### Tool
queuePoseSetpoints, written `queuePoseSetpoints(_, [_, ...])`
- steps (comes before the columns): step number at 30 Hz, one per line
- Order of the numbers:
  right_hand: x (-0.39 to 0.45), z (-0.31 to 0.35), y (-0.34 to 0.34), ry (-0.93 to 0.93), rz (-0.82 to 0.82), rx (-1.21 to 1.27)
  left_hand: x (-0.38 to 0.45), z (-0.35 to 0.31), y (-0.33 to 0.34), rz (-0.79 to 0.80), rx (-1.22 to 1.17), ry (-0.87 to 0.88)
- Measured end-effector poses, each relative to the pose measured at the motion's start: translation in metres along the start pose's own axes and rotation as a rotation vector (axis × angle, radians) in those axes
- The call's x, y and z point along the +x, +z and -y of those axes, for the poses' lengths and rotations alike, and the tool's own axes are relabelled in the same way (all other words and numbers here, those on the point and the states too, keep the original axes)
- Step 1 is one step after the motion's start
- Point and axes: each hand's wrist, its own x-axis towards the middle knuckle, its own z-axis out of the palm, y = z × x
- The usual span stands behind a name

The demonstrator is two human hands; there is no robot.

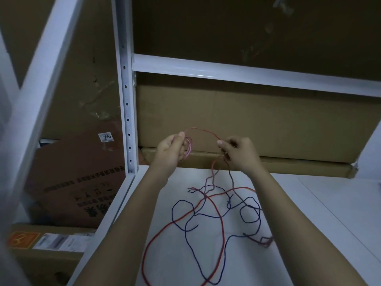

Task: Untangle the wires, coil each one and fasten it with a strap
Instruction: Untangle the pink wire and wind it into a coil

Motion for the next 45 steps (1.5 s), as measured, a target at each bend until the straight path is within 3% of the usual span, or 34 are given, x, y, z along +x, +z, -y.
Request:
queuePoseSetpoints(5, [0.004, 0.009, -0.002, -0.023, -0.171, 0.175, -0.002, 0.003, 0.000, 0.073, 0.073, -0.037])
queuePoseSetpoints(10, [-0.004, 0.005, 0.009, -0.012, -0.215, 0.444, -0.010, 0.008, 0.002, 0.190, -0.150, -0.068])
queuePoseSetpoints(13, [-0.009, -0.007, 0.014, -0.098, -0.191, 0.251, -0.010, 0.007, -0.001, 0.178, -0.354, -0.124])
queuePoseSetpoints(17, [-0.018, -0.027, 0.021, -0.246, -0.163, -0.270, -0.009, 0.007, -0.006, 0.140, -0.576, -0.170])
queuePoseSetpoints(24, [-0.056, -0.036, 0.046, -0.525, 0.046, -0.522, -0.011, 0.013, -0.002, 0.037, -0.719, -0.152])
queuePoseSetpoints(27, [-0.066, -0.042, 0.060, -0.538, 0.141, -0.581, -0.010, 0.021, 0.003, -0.048, -0.508, -0.106])
queuePoseSetpoints(32, [-0.080, -0.048, 0.069, -0.465, 0.261, -0.421, -0.010, 0.043, 0.014, -0.141, -0.042, 0.000])
queuePoseSetpoints(36, [-0.082, -0.051, 0.068, -0.419, 0.271, -0.359, -0.012, 0.063, 0.018, -0.025, 0.319, 0.132])
queuePoseSetpoints(40, [-0.083, -0.057, 0.063, -0.320, 0.258, -0.327, -0.017, 0.082, 0.014, 0.168, 0.722, 0.158])
queuePoseSetpoints(45, [-0.083, -0.066, 0.045, -0.175, 0.188, -0.258, -0.025, 0.090, 0.009, 0.268, 0.965, 0.212])
